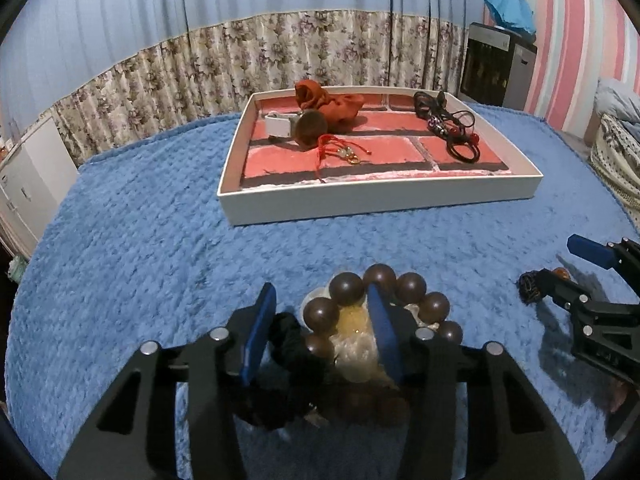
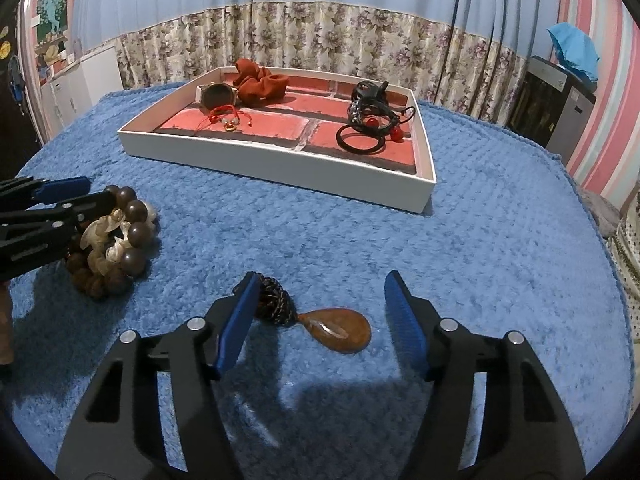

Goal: Organize jewelry
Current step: 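Close the left gripper on the wooden bead bracelet while the right grasps the pendant's beaded cord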

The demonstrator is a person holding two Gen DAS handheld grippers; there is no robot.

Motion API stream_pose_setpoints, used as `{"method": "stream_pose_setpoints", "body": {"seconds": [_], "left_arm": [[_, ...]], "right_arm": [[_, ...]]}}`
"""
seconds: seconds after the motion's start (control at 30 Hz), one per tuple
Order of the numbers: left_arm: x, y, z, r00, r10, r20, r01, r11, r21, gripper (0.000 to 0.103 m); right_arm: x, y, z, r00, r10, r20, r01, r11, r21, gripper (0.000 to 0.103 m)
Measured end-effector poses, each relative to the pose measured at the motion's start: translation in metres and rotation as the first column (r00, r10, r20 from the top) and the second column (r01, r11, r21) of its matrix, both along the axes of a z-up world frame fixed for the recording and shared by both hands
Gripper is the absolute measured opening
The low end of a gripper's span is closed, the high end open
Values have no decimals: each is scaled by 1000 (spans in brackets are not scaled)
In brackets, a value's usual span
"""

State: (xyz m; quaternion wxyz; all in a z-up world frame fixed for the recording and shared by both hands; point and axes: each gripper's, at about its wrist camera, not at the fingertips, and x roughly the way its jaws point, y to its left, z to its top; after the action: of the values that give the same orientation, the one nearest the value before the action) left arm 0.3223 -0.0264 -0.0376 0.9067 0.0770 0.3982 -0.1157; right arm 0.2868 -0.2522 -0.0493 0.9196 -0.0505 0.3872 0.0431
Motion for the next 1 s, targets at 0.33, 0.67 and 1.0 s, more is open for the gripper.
{"method": "stream_pose_setpoints", "body": {"seconds": [0.33, 0.67, 1.0], "left_arm": [[5, -2, -7, 999, -47, -26, 46, 999, -17, 46], [9, -10, -17, 996, -86, -38, 86, 996, -10, 44], [12, -11, -15, 994, -97, -43, 94, 994, -56, 28]], "right_arm": [[3, 6, -3, 999, 35, -7, -35, 999, -9, 61], [2, 11, -7, 998, 57, -12, -57, 998, -22, 61], [8, 19, -8, 993, 111, -42, -110, 994, 20, 35]]}}
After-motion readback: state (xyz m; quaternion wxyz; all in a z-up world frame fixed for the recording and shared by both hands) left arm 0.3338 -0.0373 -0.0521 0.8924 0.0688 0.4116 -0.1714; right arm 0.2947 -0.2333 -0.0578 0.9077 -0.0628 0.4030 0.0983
